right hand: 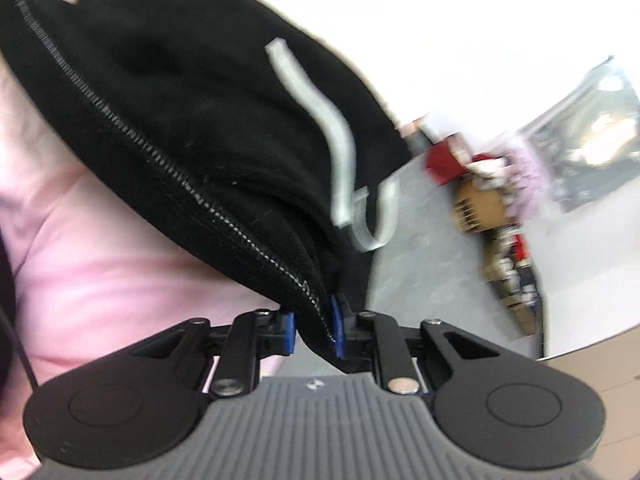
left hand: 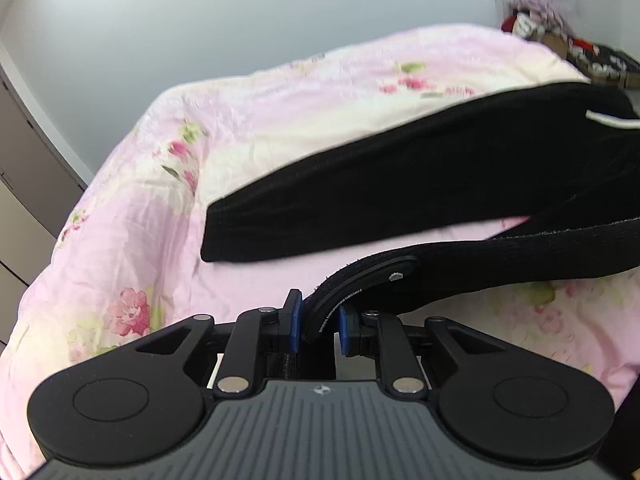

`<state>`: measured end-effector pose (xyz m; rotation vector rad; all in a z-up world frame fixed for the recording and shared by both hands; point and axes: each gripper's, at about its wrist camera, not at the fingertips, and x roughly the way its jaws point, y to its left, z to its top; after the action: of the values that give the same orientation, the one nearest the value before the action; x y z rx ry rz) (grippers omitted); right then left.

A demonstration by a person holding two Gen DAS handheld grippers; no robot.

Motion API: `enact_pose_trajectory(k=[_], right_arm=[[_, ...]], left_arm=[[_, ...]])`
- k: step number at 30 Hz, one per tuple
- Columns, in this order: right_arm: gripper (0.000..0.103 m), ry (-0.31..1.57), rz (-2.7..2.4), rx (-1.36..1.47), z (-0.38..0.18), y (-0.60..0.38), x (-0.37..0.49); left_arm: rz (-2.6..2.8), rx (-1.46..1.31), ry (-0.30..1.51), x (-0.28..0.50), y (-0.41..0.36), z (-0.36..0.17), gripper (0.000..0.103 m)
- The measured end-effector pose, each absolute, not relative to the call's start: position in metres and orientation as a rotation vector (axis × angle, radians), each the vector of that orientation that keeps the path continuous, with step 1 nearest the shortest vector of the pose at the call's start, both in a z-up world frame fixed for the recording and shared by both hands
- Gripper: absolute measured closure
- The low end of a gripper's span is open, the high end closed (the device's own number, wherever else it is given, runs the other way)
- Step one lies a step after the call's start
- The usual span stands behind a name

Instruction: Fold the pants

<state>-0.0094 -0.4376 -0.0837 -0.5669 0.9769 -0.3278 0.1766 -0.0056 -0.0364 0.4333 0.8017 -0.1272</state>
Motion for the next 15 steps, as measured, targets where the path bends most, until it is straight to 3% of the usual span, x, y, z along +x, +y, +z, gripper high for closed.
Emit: enact_pose_trajectory(k=[8,15], right_arm=[[0.096,0.810,-0.501,-0.557,0.004,-0.435,0.012],[0.095,0.867,-0.498,-0.524,0.002,-0.459,0.106]], left_arm=[[-0.107,0.399,0.660,0.166,0.000,0.035,0.083],[-0.060,0.476,0.758,0.263,-0.019,0.010,0.083]])
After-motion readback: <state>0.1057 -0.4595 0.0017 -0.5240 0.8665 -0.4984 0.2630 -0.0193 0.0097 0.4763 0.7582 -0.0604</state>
